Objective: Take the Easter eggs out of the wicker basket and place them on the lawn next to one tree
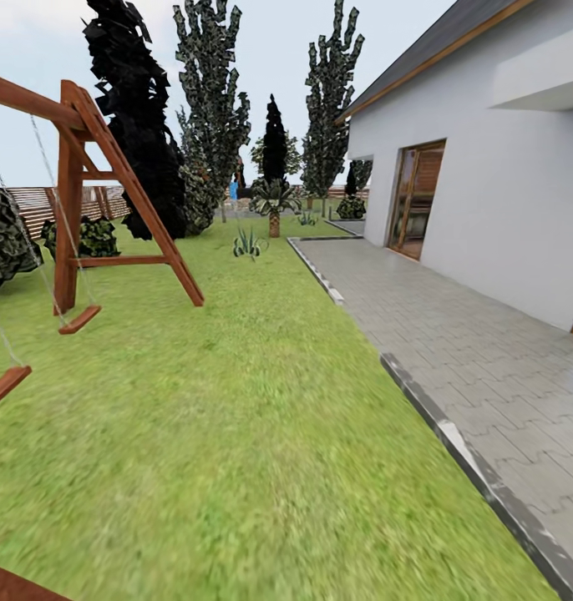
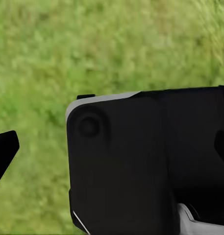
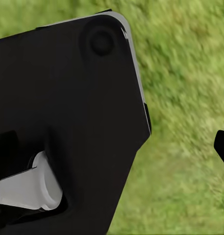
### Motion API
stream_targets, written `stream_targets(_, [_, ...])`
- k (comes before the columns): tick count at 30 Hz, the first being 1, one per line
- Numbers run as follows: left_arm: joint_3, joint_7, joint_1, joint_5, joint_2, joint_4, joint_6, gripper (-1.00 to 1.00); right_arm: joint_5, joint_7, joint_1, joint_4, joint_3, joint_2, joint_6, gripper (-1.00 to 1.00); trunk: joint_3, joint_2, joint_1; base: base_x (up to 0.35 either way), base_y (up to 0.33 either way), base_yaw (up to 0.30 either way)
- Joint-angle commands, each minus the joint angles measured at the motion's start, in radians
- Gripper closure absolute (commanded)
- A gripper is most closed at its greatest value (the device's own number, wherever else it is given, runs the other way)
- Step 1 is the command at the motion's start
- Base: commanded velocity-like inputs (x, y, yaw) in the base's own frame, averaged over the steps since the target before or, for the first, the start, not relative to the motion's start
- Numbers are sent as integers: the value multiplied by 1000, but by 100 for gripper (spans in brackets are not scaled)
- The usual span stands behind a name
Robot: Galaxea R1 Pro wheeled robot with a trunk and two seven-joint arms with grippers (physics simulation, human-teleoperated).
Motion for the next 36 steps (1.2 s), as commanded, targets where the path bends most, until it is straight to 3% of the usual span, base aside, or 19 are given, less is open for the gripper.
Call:
stream_targets(1, [-5,1,-1,-1,0,1,-3,-100,0,0,0,-1,-3,0,-3,-100,-2,-2,1,270,0,7])
stream_targets(14, [-5,1,0,-1,0,1,-3,-100,-1,0,0,-1,-4,-1,-3,-100,-2,-2,1,270,0,5])
stream_targets(24, [-5,1,0,-1,0,1,-3,-100,-1,-1,0,-1,-4,-1,-3,-100,-5,-2,1,269,0,161])
stream_targets(36, [-5,1,0,-1,0,1,-3,-100,-1,0,0,0,-3,-1,-3,-100,-5,-2,1,266,0,23])
